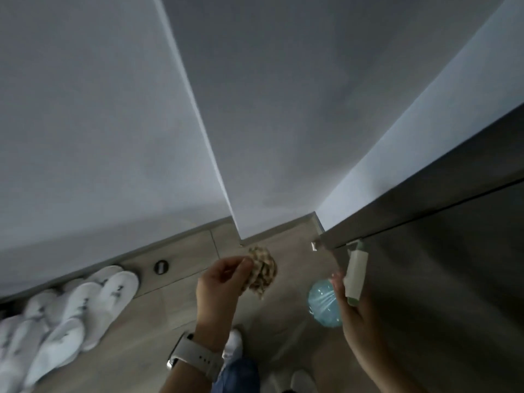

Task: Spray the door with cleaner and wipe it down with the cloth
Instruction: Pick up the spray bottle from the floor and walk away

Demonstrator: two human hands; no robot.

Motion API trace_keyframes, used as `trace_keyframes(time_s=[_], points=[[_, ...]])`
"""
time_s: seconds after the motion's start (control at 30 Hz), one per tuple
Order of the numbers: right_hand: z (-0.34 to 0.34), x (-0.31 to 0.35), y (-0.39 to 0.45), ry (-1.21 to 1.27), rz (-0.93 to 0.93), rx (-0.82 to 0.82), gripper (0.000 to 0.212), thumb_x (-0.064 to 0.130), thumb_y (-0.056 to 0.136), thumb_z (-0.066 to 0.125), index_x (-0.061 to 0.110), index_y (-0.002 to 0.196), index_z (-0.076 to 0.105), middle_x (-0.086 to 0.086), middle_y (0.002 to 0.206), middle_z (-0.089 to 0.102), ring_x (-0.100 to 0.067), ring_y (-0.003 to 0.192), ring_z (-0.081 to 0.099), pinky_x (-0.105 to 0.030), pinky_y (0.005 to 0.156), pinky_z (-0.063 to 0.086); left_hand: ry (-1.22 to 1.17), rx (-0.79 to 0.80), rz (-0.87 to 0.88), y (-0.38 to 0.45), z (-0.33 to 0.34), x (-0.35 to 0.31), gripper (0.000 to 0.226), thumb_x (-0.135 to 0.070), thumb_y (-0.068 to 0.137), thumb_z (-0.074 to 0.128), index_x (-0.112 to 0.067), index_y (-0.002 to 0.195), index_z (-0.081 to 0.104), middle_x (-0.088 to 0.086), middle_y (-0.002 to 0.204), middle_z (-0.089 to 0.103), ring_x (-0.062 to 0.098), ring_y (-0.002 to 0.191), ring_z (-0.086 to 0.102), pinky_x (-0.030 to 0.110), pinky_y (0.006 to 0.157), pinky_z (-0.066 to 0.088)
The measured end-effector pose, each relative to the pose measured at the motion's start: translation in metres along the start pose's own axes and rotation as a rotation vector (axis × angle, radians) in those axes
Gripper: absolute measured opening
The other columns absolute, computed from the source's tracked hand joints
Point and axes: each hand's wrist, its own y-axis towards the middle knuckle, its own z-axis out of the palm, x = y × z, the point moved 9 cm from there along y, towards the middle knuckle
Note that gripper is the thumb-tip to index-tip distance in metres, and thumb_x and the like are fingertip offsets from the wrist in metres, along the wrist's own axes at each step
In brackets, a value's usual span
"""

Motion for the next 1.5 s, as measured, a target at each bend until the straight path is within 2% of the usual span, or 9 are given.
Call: trace_keyframes(time_s=[0.27,0.57,0.7,0.8,0.9,1.0,1.13,1.3,1.5], points=[[-0.011,0.207,-0.14,-0.099,-0.187,0.178,0.012,0.006,0.094,0.059,0.016,0.101,0.059,0.0,0.086,0.062,0.013,0.079,0.062,0.0,0.066,0.043,-0.153,-0.215,0.061,-0.174,-0.117,-0.145,0.009,-0.011,0.086,0.07,-0.004,0.09,0.074,0.017,0.081,0.073,0.024,0.072,0.06,0.035,0.066,0.049],[0.12,0.311,-0.23,-0.203,-0.437,0.511,0.016,0.017,0.095,0.051,0.028,0.106,0.051,-0.002,0.088,0.055,0.004,0.081,0.059,-0.01,0.072,0.046,-0.382,-0.479,0.073,-0.253,-0.274,-0.147,0.01,-0.013,0.087,0.069,-0.006,0.093,0.074,0.017,0.087,0.073,0.029,0.081,0.063,0.043,0.077,0.05],[0.221,0.333,-0.274,-0.243,-0.456,0.687,0.023,0.038,0.089,0.051,0.027,0.109,0.05,-0.011,0.094,0.058,0.005,0.085,0.061,-0.005,0.074,0.046,-0.492,-0.622,0.087,-0.259,-0.374,-0.147,0.012,-0.011,0.086,0.071,-0.003,0.095,0.073,0.02,0.088,0.072,0.024,0.079,0.063,0.035,0.071,0.05],[0.298,0.345,-0.308,-0.281,-0.483,0.718,0.054,0.071,0.078,0.06,0.024,0.105,0.053,-0.006,0.095,0.061,0.006,0.089,0.062,-0.003,0.079,0.044,-0.501,-0.698,0.118,-0.263,-0.454,-0.152,0.01,-0.01,0.086,0.07,-0.004,0.093,0.073,0.016,0.085,0.072,0.022,0.077,0.064,0.031,0.068,0.052],[0.379,0.353,-0.341,-0.289,-0.504,0.847,0.015,0.027,0.092,0.066,0.023,0.098,0.053,-0.008,0.09,0.061,0.005,0.084,0.062,-0.002,0.075,0.042,-0.554,-0.825,0.136,-0.271,-0.533,-0.151,0.008,-0.011,0.087,0.07,-0.006,0.092,0.074,0.014,0.084,0.072,0.022,0.077,0.063,0.031,0.069,0.051],[0.458,0.355,-0.374,-0.319,-0.495,0.995,0.019,0.003,0.094,0.056,0.02,0.103,0.053,0.0,0.094,0.063,0.005,0.086,0.062,0.0,0.074,0.041,-0.628,-0.947,0.13,-0.283,-0.605,-0.145,0.008,-0.012,0.086,0.07,-0.008,0.091,0.074,0.013,0.086,0.072,0.024,0.08,0.063,0.036,0.075,0.051],[0.563,0.359,-0.42,-0.32,-0.502,1.151,0.015,0.023,0.092,0.057,0.029,0.105,0.052,0.006,0.099,0.063,0.011,0.091,0.061,-0.002,0.077,0.043,-0.656,-1.045,0.137,-0.294,-0.684,-0.135,0.011,-0.013,0.088,0.067,-0.007,0.096,0.072,0.015,0.092,0.073,0.027,0.086,0.066,0.035,0.078,0.054],[0.666,0.355,-0.474,-0.396,-0.535,1.325,0.058,0.045,0.081,0.053,0.009,0.126,0.051,-0.005,0.109,0.062,-0.008,0.105,0.06,-0.011,0.092,0.047,-0.703,-1.158,0.132,-0.305,-0.755,-0.124,0.017,-0.014,0.089,0.065,-0.007,0.103,0.071,0.012,0.097,0.073,0.027,0.091,0.066,0.04,0.086,0.052],[0.77,0.349,-0.533,-0.448,-0.586,1.326,0.067,0.06,0.075,0.05,0.013,0.123,0.053,0.001,0.107,0.063,-0.01,0.104,0.062,-0.02,0.092,0.048,-0.72,-1.207,0.153,-0.305,-0.865,-0.118,0.016,-0.011,0.088,0.066,-0.004,0.101,0.071,0.014,0.093,0.073,0.024,0.085,0.066,0.033,0.079,0.052]])
